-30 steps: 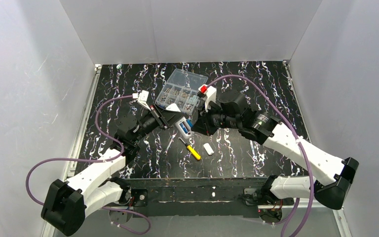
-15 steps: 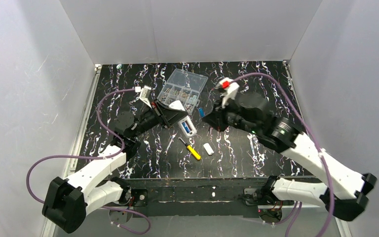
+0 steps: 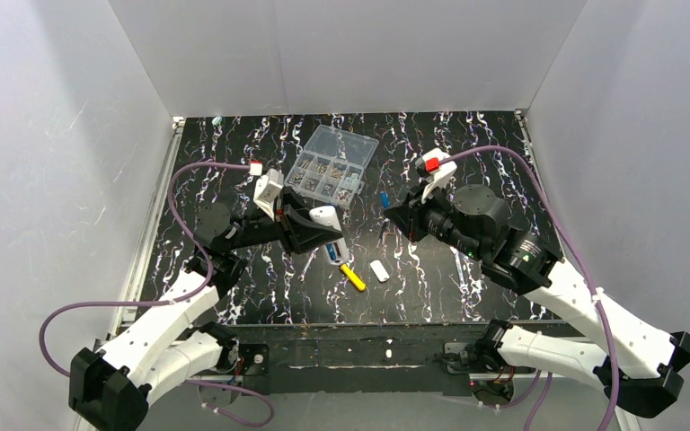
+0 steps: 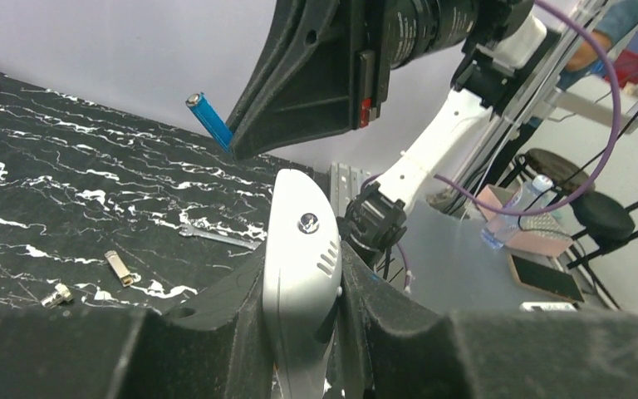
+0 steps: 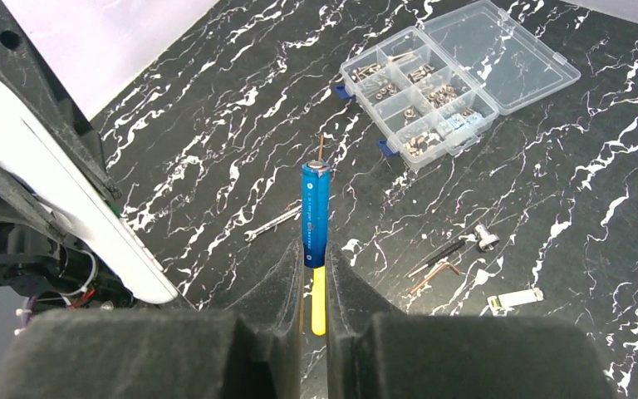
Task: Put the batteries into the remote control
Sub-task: Place the battery at the center of the board.
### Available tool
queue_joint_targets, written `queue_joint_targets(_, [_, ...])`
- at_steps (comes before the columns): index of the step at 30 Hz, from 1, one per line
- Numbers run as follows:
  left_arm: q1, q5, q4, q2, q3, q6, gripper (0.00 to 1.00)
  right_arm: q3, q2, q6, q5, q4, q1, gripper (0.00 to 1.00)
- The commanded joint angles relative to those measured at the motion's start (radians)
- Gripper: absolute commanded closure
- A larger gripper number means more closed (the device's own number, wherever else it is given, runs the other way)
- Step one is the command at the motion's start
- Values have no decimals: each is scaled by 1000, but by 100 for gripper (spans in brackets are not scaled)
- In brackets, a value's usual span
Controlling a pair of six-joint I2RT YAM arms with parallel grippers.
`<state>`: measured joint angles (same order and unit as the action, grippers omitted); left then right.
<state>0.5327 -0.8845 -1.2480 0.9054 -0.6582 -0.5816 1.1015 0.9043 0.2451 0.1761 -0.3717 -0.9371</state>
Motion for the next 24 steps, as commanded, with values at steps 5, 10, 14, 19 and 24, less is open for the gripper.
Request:
queue_joint_targets(5, [9,-74,-11,-48,-26,124,100,4,-10,-17,24,42,-2,99])
queue_joint_targets(10, [10,-68,2,-51,-19,127,100,-28,-23,-57,-31,58,-2,99])
queue_joint_targets(14, [10,-49,24,-59,-7,133,100,-155,-92,-200,-184,205,-3,99])
queue_joint_targets(19, [10,-20,75,-75,0,141,100,-383,-229,-411,-345,499,-2,99])
queue_joint_targets(24, [10,17,94,-86,10,129,100,-396,-281,-629,-528,421,-3,99])
